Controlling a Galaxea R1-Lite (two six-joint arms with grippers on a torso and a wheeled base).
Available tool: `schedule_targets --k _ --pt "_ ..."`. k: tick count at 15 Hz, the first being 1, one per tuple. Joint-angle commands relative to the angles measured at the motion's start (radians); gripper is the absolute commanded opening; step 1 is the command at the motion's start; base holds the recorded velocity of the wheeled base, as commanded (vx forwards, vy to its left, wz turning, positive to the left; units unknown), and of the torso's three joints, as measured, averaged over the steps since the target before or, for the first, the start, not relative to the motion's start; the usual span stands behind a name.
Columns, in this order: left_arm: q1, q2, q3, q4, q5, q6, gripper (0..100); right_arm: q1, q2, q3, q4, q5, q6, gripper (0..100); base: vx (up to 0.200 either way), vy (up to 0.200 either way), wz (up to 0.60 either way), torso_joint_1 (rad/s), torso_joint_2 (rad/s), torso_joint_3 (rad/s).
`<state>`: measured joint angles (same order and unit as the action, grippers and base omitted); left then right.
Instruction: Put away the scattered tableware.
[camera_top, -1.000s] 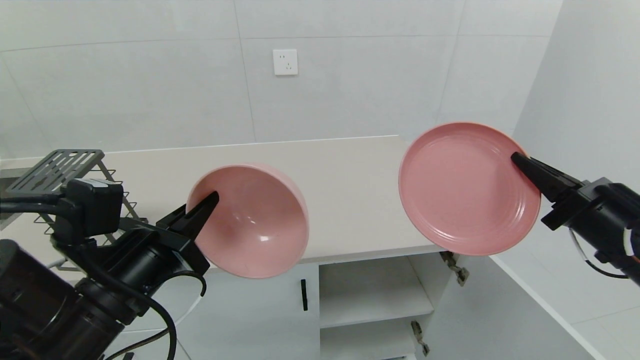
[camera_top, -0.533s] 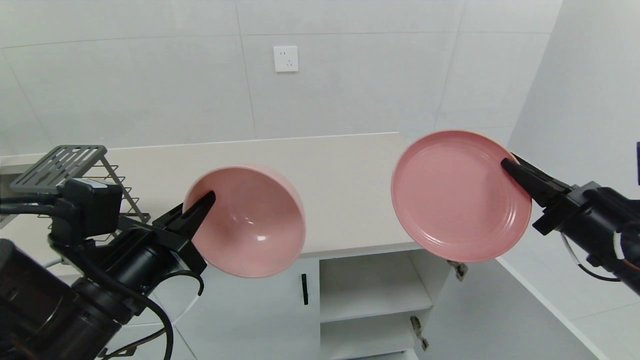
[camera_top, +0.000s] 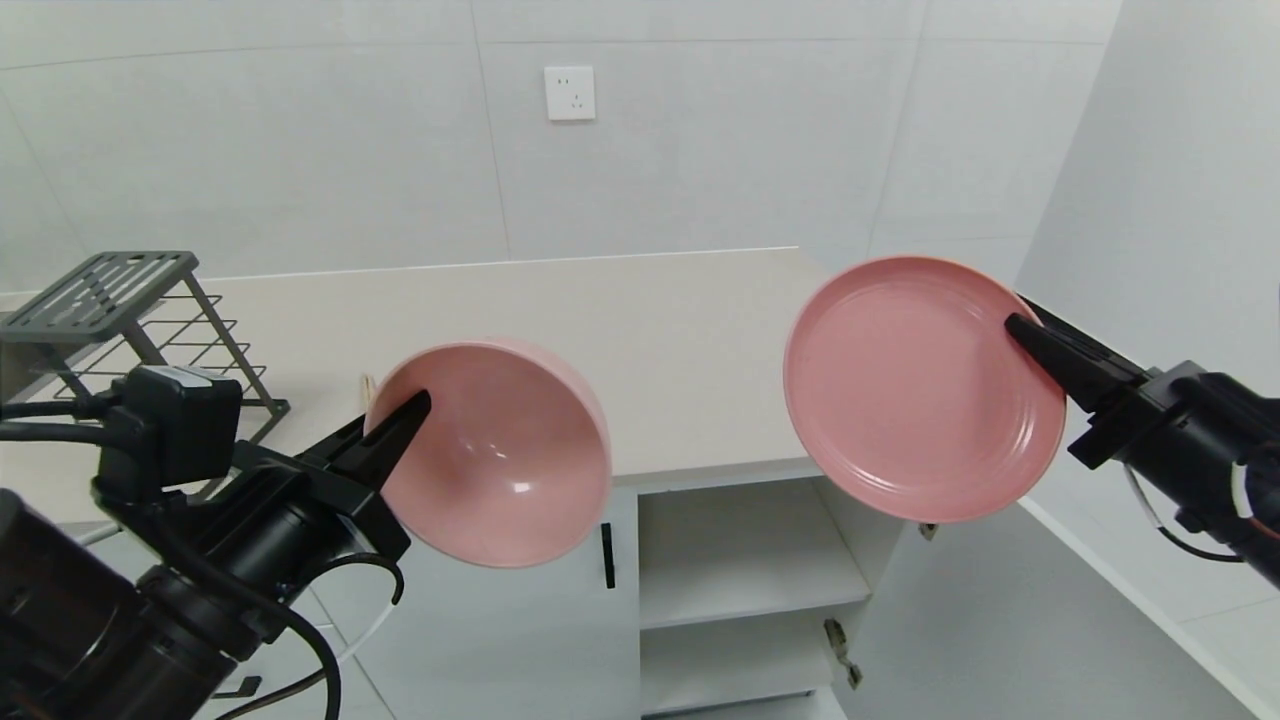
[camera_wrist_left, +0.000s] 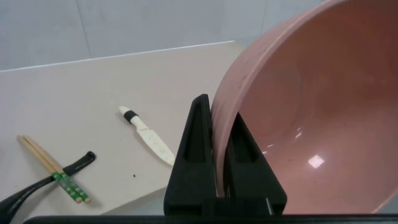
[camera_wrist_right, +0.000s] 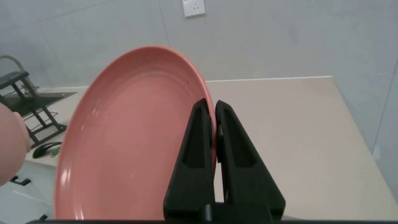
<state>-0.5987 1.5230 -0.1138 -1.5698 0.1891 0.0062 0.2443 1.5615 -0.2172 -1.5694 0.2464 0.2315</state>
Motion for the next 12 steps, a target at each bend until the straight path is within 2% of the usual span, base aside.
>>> schedule_targets --k 1,12 --pt "0.0 0.0 0.002 -0.001 0.0 0.0 0 0.001 0.0 -0.001 -0.001 0.001 0.0 0 0.0 0.0 0.0 -0.261 0.52 0.256" --pt "-0.003 0.003 0.036 -0.001 -0.002 0.0 0 0.001 0.0 0.006 -0.001 0.001 -0.001 0 0.0 0.0 0.0 -0.257 0.5 0.238"
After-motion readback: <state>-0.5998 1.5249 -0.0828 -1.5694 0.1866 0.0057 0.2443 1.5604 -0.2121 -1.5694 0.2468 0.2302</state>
